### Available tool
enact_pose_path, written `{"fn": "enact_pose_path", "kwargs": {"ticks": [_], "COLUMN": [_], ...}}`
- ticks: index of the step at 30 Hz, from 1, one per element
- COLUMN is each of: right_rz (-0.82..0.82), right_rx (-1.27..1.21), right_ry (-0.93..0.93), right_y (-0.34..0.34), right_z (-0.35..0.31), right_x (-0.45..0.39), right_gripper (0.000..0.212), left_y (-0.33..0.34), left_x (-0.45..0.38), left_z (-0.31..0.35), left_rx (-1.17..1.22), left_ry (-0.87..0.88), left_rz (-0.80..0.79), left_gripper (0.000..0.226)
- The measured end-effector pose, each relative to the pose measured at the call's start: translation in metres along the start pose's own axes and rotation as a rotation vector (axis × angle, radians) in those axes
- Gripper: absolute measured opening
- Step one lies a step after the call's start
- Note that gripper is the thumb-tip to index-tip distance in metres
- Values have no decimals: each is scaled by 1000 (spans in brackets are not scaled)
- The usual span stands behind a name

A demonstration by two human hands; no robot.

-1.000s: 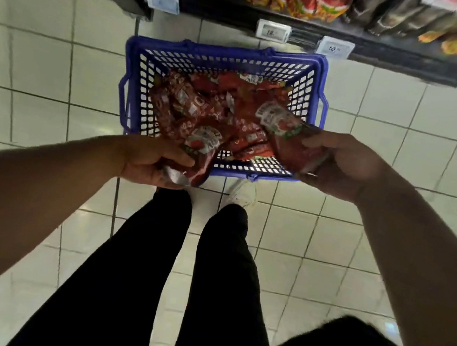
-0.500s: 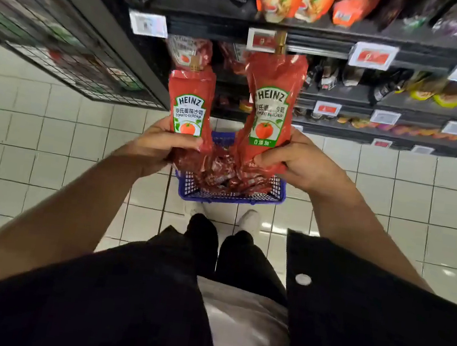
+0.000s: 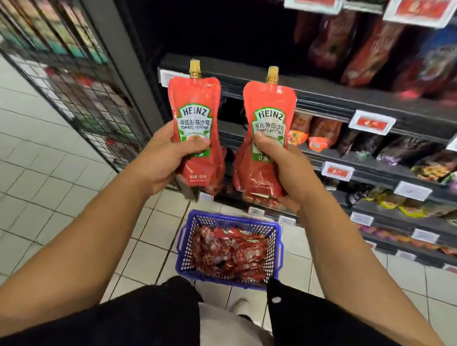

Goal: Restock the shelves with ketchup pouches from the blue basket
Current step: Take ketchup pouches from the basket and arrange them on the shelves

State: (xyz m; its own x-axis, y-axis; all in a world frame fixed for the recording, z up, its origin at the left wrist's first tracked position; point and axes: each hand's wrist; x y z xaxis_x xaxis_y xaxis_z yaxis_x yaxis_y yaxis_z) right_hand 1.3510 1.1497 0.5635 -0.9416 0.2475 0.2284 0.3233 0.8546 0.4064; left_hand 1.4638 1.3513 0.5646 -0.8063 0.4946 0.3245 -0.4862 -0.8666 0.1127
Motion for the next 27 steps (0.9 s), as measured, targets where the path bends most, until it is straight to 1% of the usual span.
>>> {"fn": "enact_pose_path", "kwargs": {"ticks": [3,6,8,10,13,16,20,23,25,27], "right_rz": [53,18,11,21,43,93,233,295,331,352], "right_rx": [45,142,210,246,251,219,178,171,214,269], "right_ry": [-28,-82,-136,-183,-212,-219,-293,-346,-363,-378], "right_y": [5,8,11,17,33,56,87,105,112,116], "right_z": [-19,-40,-53,-65,-83,-104,-128,-138,-142,-147], "right_x": [-6,-13,-19,-26,-39,-54,-79,-95,-105,-116], "right_gripper": [27,27,31,25,13,16,37,38,35,36], "left_y": [2,-1,-3,-5,-11,-19,-32,-42,-47,-51], "left_x": [-5,-15,-24,-35,-54,-71,-94,-114,-128,-142], "left_z": [25,52,69,85,110,134,160,170,175,183], "left_rx": [-8,-19,-21,-10,-1,40,104,142,159,132], "left_ry": [66,124,164,203,239,234,187,148,141,161], "left_rz": [5,1,0,-17,-61,-122,-176,-237,-260,-266], "left_gripper": [33,36,40,40,34,30,29,26,22,23]}}
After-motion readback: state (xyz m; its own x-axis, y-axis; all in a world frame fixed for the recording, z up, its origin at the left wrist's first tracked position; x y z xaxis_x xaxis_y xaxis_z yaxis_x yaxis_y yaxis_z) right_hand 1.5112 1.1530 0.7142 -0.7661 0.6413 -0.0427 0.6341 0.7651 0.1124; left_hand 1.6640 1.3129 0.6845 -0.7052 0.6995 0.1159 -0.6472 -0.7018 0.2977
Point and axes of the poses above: each hand's wrist, its own x-axis away from the middle knuckle, its own y-axis out of the palm, z = x × y, and after that the axes turned 4 degrees about -y, right-handed
